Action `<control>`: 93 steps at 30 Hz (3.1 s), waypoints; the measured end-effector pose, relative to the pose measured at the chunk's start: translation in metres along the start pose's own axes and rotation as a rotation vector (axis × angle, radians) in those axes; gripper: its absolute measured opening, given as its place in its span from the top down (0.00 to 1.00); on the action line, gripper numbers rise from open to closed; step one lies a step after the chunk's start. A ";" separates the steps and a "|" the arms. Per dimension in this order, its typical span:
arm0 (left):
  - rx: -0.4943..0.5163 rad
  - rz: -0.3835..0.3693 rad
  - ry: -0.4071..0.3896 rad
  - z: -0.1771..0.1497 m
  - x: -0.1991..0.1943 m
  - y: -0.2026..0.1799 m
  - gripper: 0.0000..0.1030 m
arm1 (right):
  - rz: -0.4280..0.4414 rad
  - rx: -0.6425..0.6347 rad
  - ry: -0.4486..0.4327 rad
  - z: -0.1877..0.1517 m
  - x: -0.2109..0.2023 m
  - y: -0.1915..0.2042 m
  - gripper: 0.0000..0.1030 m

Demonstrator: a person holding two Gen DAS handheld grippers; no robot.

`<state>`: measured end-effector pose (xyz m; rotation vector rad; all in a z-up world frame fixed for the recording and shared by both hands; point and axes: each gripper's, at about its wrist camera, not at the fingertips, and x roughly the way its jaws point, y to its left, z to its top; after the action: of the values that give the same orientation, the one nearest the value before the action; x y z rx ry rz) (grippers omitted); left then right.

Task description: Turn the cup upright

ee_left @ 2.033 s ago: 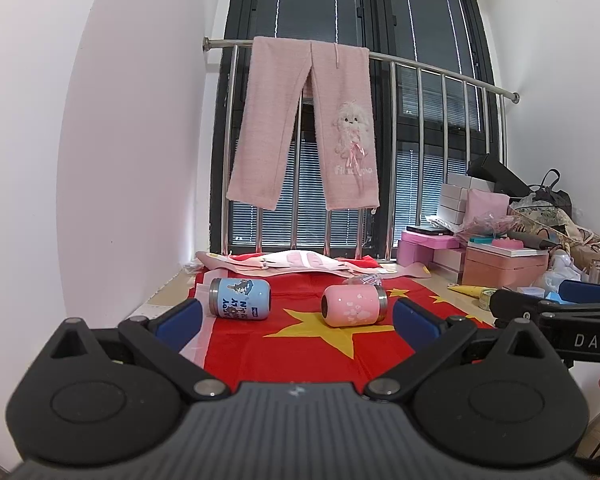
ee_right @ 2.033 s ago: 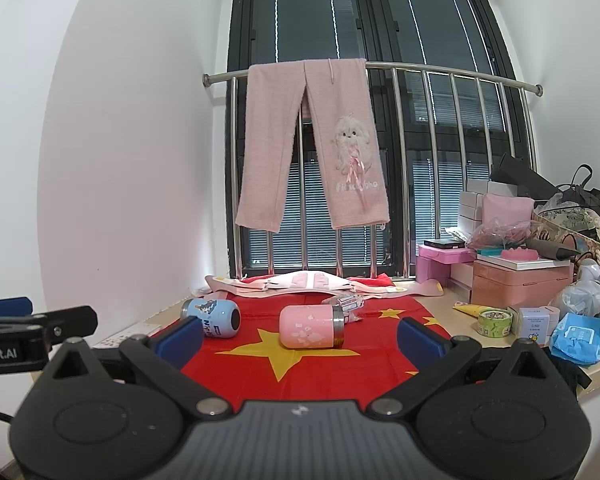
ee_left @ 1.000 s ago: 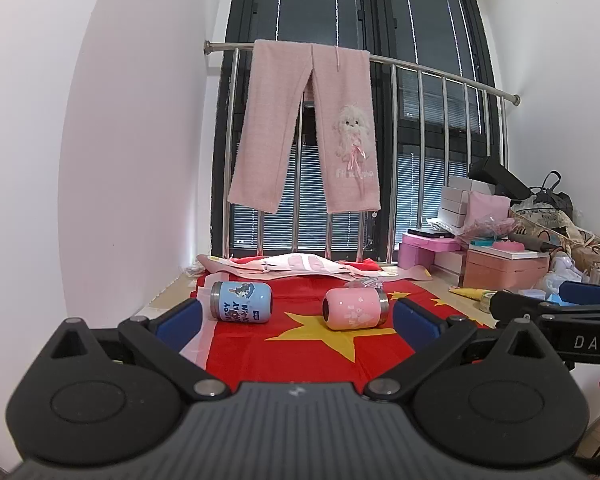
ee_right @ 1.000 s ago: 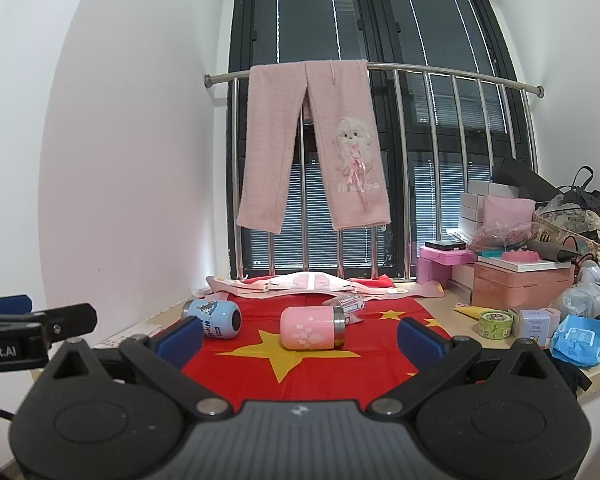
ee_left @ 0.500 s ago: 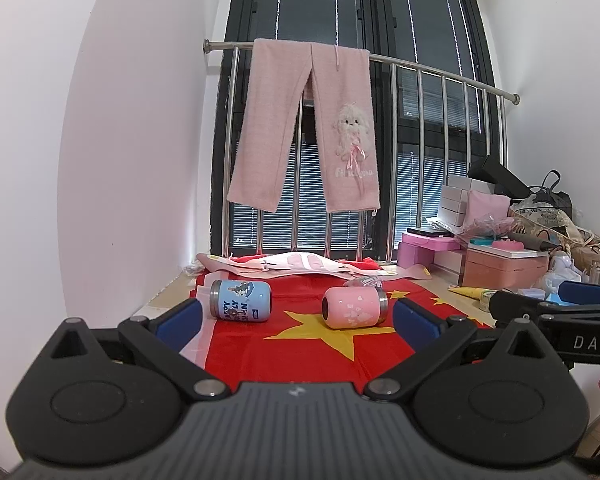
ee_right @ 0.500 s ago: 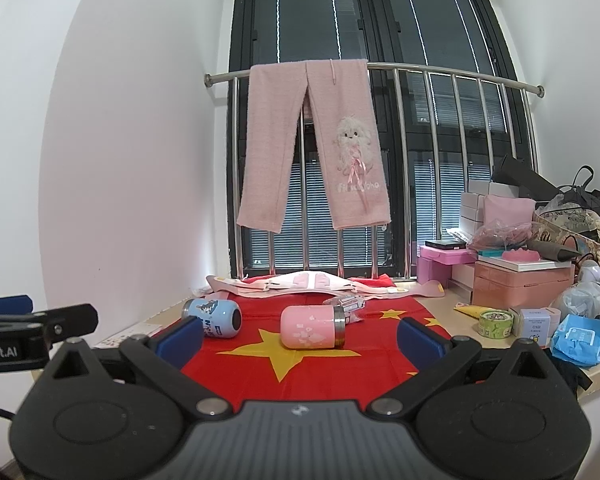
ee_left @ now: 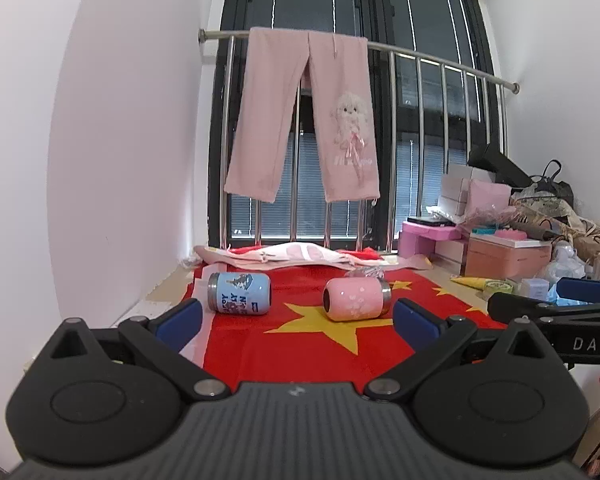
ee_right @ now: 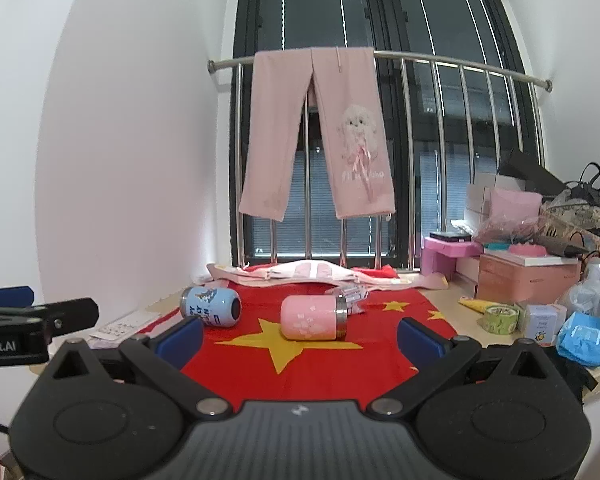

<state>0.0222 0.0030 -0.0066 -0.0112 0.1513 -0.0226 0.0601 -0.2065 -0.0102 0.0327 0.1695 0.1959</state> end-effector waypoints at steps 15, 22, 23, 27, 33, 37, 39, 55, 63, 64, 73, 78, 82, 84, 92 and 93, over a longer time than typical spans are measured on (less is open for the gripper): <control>0.153 -0.001 0.079 0.025 0.092 0.030 0.00 | 0.042 -0.016 0.100 0.016 0.095 0.005 0.00; 0.304 -0.050 0.127 0.049 0.151 0.044 0.00 | 0.094 -0.021 0.150 0.029 0.159 0.012 0.00; 0.332 -0.053 0.141 0.053 0.162 0.046 0.00 | 0.102 -0.023 0.157 0.030 0.168 0.014 0.00; 0.409 -0.078 0.187 0.065 0.201 0.054 0.00 | 0.142 -0.037 0.188 0.035 0.207 0.021 0.00; 0.595 -0.135 0.278 0.069 0.259 0.055 0.00 | 0.194 -0.069 0.245 0.037 0.267 0.030 0.00; 0.683 -0.191 0.348 0.068 0.300 0.056 0.00 | 0.221 -0.091 0.278 0.039 0.304 0.038 0.00; 0.733 -0.210 0.382 0.066 0.320 0.055 0.00 | 0.233 -0.100 0.290 0.040 0.320 0.042 0.00; 1.161 -0.406 0.611 0.020 0.451 0.056 0.01 | 0.305 -0.304 0.387 0.037 0.411 0.068 0.00; 1.211 -0.514 0.660 0.002 0.489 0.069 0.03 | 0.313 -0.384 0.447 0.027 0.435 0.084 0.00; 1.222 -0.525 0.667 -0.001 0.492 0.070 0.06 | 0.314 -0.393 0.452 0.025 0.437 0.086 0.00; 1.212 -0.581 0.774 -0.011 0.517 0.082 0.16 | 0.296 -0.425 0.480 0.020 0.447 0.094 0.00; 1.234 -0.627 0.753 -0.012 0.499 0.074 0.17 | 0.296 -0.418 0.475 0.022 0.448 0.090 0.00; 1.258 -0.642 0.729 -0.013 0.476 0.068 0.17 | 0.313 -0.427 0.481 0.020 0.447 0.088 0.00; 1.261 -0.630 0.718 -0.012 0.469 0.068 0.17 | 0.319 -0.434 0.488 0.019 0.448 0.088 0.00; 1.258 -0.587 0.688 -0.009 0.439 0.068 0.18 | 0.301 -0.433 0.515 0.013 0.439 0.088 0.00; 1.261 -0.585 0.690 -0.011 0.435 0.068 0.18 | 0.301 -0.436 0.517 0.012 0.435 0.088 0.00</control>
<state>0.4518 0.0607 -0.0838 1.2240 0.7974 -0.7069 0.4662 -0.0344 -0.0653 -0.4326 0.6349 0.5372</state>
